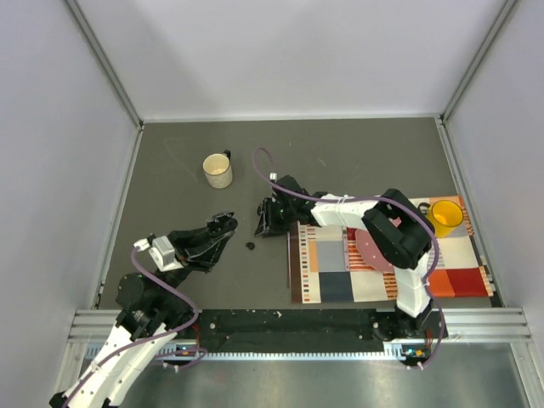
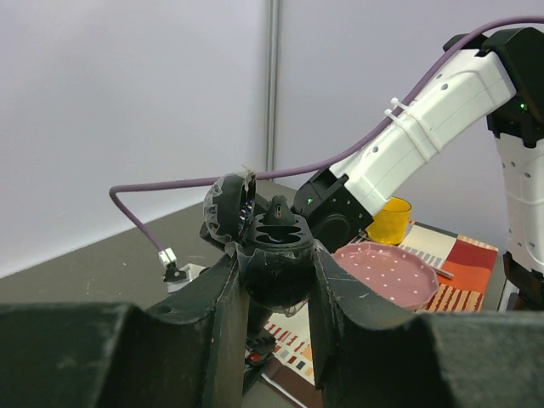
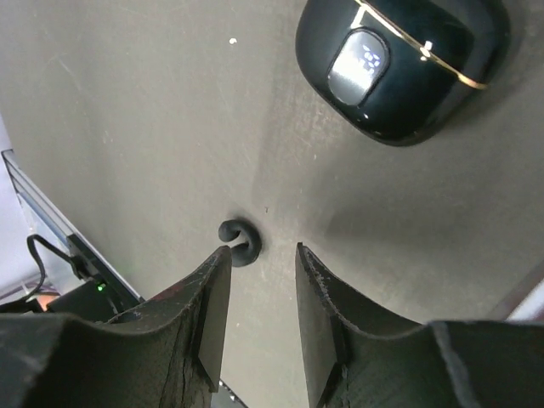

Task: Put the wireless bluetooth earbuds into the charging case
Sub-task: Pick up the earbud from the center of the board.

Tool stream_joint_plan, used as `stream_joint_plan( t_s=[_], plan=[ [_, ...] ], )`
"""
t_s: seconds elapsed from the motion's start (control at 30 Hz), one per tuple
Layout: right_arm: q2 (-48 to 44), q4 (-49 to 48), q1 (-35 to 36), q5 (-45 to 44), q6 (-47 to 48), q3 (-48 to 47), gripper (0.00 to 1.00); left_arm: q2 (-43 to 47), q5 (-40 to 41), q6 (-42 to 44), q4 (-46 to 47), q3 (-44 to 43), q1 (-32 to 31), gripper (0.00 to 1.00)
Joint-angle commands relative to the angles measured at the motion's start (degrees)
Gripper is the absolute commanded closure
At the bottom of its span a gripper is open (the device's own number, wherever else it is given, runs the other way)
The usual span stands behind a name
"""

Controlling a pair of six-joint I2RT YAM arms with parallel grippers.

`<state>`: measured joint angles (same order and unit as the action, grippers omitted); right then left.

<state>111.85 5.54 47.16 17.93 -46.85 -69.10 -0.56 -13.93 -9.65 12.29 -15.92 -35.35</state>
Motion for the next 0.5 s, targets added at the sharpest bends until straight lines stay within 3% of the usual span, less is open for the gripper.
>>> stream_joint_plan(
  t_s=[0.0, 0.47],
  plan=[
    [2.7, -1.3, 2.2, -0.6, 2.1, -3.6, 0.64, 1.9, 1.0, 0.5, 1.2, -1.8, -0.2, 1.00],
    [5.3, 0.3, 4.9, -3.2, 3.4, -4.6, 0.71, 3.3, 1.9, -0.1, -1.1, -2.2, -0.2, 1.00]
  ],
)
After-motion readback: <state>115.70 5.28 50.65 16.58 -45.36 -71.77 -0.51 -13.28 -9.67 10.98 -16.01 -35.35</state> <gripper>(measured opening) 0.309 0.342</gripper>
